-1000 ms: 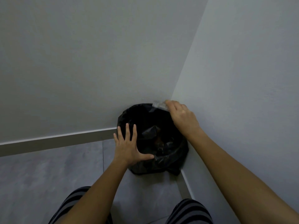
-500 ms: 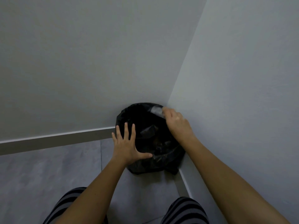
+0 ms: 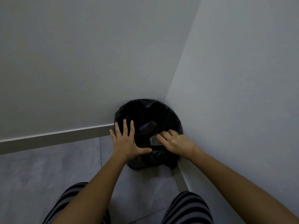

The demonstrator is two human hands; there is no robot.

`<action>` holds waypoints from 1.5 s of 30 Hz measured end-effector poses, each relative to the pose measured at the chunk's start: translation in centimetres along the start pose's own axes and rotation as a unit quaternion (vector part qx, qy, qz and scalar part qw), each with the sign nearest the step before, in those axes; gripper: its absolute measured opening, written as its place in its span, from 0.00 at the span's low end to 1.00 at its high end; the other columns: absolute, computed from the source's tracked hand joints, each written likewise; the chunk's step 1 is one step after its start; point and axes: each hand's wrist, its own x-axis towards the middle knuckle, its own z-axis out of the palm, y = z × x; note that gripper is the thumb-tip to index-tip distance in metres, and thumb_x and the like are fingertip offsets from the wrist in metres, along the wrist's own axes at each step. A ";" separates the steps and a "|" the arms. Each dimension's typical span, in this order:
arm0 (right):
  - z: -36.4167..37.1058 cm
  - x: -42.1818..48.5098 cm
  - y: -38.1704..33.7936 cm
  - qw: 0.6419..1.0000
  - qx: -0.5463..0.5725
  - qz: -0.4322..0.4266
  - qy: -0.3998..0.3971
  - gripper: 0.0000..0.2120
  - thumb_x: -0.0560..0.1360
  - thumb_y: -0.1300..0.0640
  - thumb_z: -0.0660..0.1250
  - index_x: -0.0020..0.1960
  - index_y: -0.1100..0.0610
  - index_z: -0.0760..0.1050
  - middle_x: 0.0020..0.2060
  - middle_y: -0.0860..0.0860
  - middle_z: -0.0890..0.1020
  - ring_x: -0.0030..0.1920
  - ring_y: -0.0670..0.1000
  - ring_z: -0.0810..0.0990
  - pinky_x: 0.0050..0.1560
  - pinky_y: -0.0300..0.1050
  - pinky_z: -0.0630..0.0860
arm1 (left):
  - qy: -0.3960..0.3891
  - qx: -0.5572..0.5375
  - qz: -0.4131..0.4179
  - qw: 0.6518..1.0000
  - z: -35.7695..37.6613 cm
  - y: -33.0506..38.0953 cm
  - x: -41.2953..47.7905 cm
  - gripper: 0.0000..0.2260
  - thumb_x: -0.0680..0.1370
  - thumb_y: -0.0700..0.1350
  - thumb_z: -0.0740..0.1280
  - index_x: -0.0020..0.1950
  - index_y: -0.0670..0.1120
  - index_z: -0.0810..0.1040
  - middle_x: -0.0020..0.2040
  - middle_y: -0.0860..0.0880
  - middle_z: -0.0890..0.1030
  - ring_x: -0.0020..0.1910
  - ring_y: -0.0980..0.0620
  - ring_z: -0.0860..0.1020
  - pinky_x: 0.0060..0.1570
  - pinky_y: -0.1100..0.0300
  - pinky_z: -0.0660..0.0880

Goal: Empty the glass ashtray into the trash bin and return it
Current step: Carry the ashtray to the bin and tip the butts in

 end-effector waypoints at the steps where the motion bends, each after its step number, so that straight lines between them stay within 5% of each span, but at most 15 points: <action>1: 0.1 -0.2 -0.2 1.000 -0.004 -0.010 0.000 0.13 0.75 0.58 0.60 0.56 0.56 0.78 0.42 0.55 0.83 0.37 0.57 0.82 0.22 0.47 0.79 | 0.000 0.002 0.002 1.000 0.0 0.0 0.0 0.62 0.54 0.82 0.52 0.76 0.49 0.34 0.78 0.43 0.37 0.75 0.34 0.35 0.70 0.34 0.37; 3: 0.2 -0.3 -0.2 0.999 -0.015 -0.039 -0.001 0.12 0.75 0.57 0.62 0.56 0.56 0.78 0.42 0.55 0.83 0.37 0.58 0.82 0.22 0.47 0.79 | -0.001 0.001 0.005 1.000 0.0 -0.2 -0.1 0.62 0.55 0.82 0.53 0.76 0.49 0.35 0.78 0.43 0.37 0.75 0.34 0.34 0.70 0.34 0.37; 7: 0.0 0.0 0.3 0.999 -0.001 0.034 0.015 0.15 0.76 0.60 0.56 0.57 0.59 0.77 0.47 0.58 0.84 0.43 0.61 0.83 0.27 0.50 0.82 | -0.006 -0.013 -0.014 1.000 -0.2 0.3 -0.2 0.61 0.56 0.81 0.55 0.76 0.48 0.35 0.78 0.42 0.36 0.75 0.35 0.33 0.70 0.36 0.35; 11: -0.1 -0.9 0.5 0.998 -0.021 -0.046 0.044 0.13 0.76 0.60 0.58 0.56 0.58 0.78 0.44 0.57 0.84 0.39 0.59 0.83 0.25 0.48 0.81 | -0.020 -0.010 -0.017 1.000 -0.7 0.6 -0.1 0.61 0.57 0.81 0.56 0.77 0.48 0.36 0.78 0.42 0.36 0.75 0.36 0.33 0.70 0.36 0.35; 15: -0.5 -0.5 1.0 0.996 -0.055 0.023 0.067 0.14 0.75 0.60 0.58 0.54 0.56 0.80 0.46 0.55 0.85 0.40 0.57 0.84 0.26 0.45 0.81 | -0.039 -0.005 -0.033 0.999 -0.9 0.3 -0.1 0.61 0.58 0.80 0.58 0.77 0.48 0.36 0.78 0.42 0.36 0.75 0.37 0.32 0.71 0.36 0.35; 19: -0.8 -1.3 0.9 0.994 -0.055 -0.059 0.076 0.13 0.76 0.59 0.58 0.54 0.56 0.80 0.44 0.56 0.85 0.39 0.58 0.83 0.23 0.45 0.80 | -0.057 0.010 -0.039 0.998 -1.4 0.8 -0.2 0.61 0.58 0.80 0.58 0.77 0.47 0.36 0.78 0.41 0.36 0.75 0.37 0.32 0.71 0.36 0.36; 23: -1.3 -0.7 1.2 0.995 -0.051 0.026 0.085 0.14 0.76 0.61 0.57 0.53 0.57 0.80 0.45 0.55 0.85 0.40 0.57 0.84 0.24 0.45 0.80 | -0.066 0.019 -0.047 0.997 -1.7 0.6 -0.1 0.61 0.58 0.80 0.58 0.77 0.46 0.37 0.78 0.40 0.37 0.75 0.37 0.32 0.71 0.36 0.36; 27: -1.7 -1.2 1.3 0.992 -0.059 -0.071 0.086 0.13 0.75 0.60 0.58 0.52 0.56 0.80 0.40 0.54 0.84 0.34 0.56 0.82 0.21 0.42 0.77 | -0.072 0.034 -0.044 0.996 -1.5 0.5 0.1 0.61 0.57 0.81 0.57 0.77 0.46 0.37 0.78 0.39 0.37 0.74 0.37 0.32 0.71 0.36 0.35; 32: -3.0 0.4 2.1 0.992 -0.047 0.046 0.104 0.12 0.75 0.61 0.58 0.52 0.57 0.79 0.42 0.54 0.84 0.36 0.55 0.82 0.22 0.43 0.77 | -0.067 0.023 -0.044 0.997 -1.2 0.4 0.2 0.61 0.57 0.81 0.56 0.77 0.47 0.38 0.78 0.39 0.38 0.74 0.36 0.31 0.71 0.36 0.35; 37: -2.2 -1.2 0.2 0.997 -0.044 -0.061 0.021 0.13 0.73 0.57 0.61 0.53 0.53 0.80 0.36 0.51 0.83 0.30 0.52 0.80 0.18 0.41 0.73 | -0.063 0.031 -0.027 0.997 -0.8 0.3 0.1 0.62 0.56 0.82 0.54 0.77 0.47 0.38 0.78 0.41 0.37 0.74 0.37 0.31 0.70 0.34 0.34; 40: -3.5 0.3 1.5 0.998 -0.009 0.058 0.016 0.17 0.73 0.59 0.56 0.55 0.56 0.80 0.37 0.53 0.82 0.31 0.55 0.81 0.20 0.44 0.75 | -0.055 0.013 -0.032 0.998 -0.6 0.0 0.0 0.61 0.56 0.82 0.54 0.77 0.47 0.38 0.78 0.41 0.39 0.75 0.37 0.32 0.69 0.34 0.34; 42: -4.0 1.7 2.5 0.980 0.092 0.178 -0.004 0.17 0.75 0.62 0.58 0.64 0.58 0.71 0.49 0.58 0.80 0.42 0.61 0.82 0.34 0.52 0.79 | -0.019 -0.014 -0.019 1.000 -0.7 0.3 -0.1 0.61 0.57 0.81 0.56 0.76 0.48 0.35 0.79 0.39 0.41 0.75 0.37 0.34 0.70 0.34 0.35; 45: -4.3 3.2 3.6 0.874 0.322 0.363 -0.023 0.19 0.74 0.66 0.59 0.64 0.58 0.66 0.55 0.64 0.79 0.49 0.65 0.79 0.47 0.54 0.76 | 0.041 -0.060 0.064 0.995 -1.4 2.1 0.0 0.60 0.60 0.76 0.63 0.72 0.51 0.26 0.79 0.43 0.43 0.77 0.42 0.39 0.70 0.37 0.34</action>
